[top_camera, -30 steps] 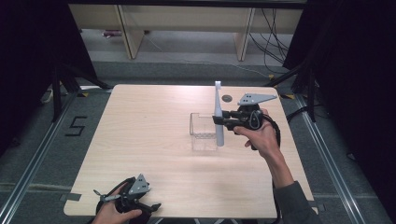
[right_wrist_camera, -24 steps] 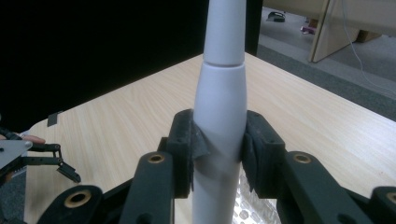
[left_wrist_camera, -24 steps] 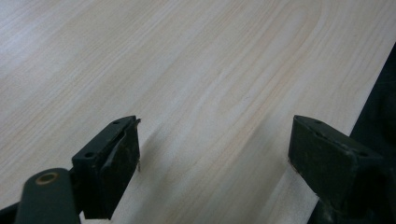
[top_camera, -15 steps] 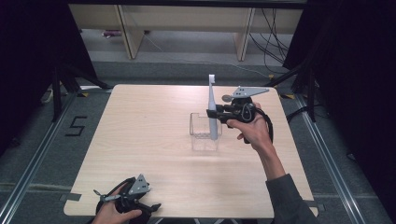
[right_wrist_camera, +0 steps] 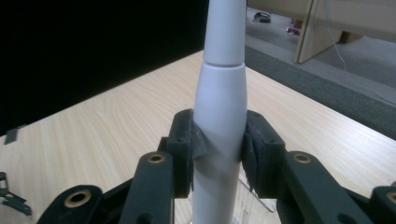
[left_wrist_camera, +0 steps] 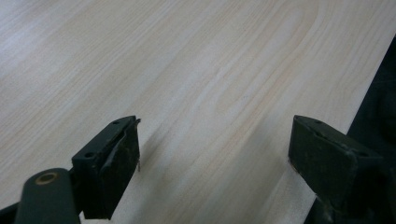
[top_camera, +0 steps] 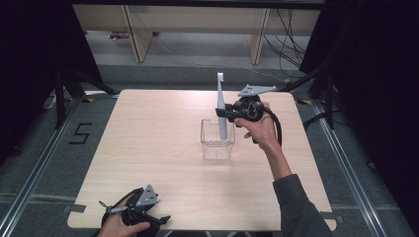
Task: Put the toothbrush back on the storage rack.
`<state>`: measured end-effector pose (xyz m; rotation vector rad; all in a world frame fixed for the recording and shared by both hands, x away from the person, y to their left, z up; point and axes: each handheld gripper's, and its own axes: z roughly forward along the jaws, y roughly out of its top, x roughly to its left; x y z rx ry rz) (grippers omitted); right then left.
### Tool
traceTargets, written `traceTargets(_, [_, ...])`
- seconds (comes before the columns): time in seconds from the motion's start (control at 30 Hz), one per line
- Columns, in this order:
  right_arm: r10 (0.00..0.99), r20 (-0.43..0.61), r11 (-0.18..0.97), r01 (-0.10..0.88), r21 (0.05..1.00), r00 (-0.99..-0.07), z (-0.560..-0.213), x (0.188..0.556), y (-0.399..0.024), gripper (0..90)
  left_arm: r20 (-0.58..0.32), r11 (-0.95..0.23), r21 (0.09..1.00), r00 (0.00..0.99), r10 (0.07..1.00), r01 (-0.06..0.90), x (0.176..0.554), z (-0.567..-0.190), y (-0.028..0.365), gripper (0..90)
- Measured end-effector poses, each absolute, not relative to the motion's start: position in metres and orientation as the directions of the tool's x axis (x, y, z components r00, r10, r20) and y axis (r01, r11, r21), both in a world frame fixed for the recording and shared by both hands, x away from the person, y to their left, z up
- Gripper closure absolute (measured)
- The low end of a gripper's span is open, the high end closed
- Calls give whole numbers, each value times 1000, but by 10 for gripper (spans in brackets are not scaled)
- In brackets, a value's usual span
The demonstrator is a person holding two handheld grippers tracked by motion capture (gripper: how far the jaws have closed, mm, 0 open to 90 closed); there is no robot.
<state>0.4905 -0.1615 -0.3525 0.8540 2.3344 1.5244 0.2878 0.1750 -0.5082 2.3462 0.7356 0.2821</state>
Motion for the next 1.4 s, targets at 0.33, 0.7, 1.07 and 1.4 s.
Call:
traceTargets(0.33, [600, 94, 328, 351, 877, -794, -368, 502, -162, 668, 8, -627, 647, 818, 575, 434, 288, -508, 175, 159])
traceTargets(0.7, [603, 78, 393, 381, 837, -794, -385, 507, -154, 668, 7, -626, 648, 818, 575, 434, 287, -508, 175, 159])
traceTargets(1.07, [604, 77, 447, 417, 791, -794, -398, 506, -145, 668, 7, -625, 648, 817, 576, 435, 287, -508, 175, 159])
traceTargets(1.4, [606, 71, 473, 431, 769, -792, -412, 508, -139, 667, 7, -626, 648, 817, 576, 435, 287, -508, 175, 159])
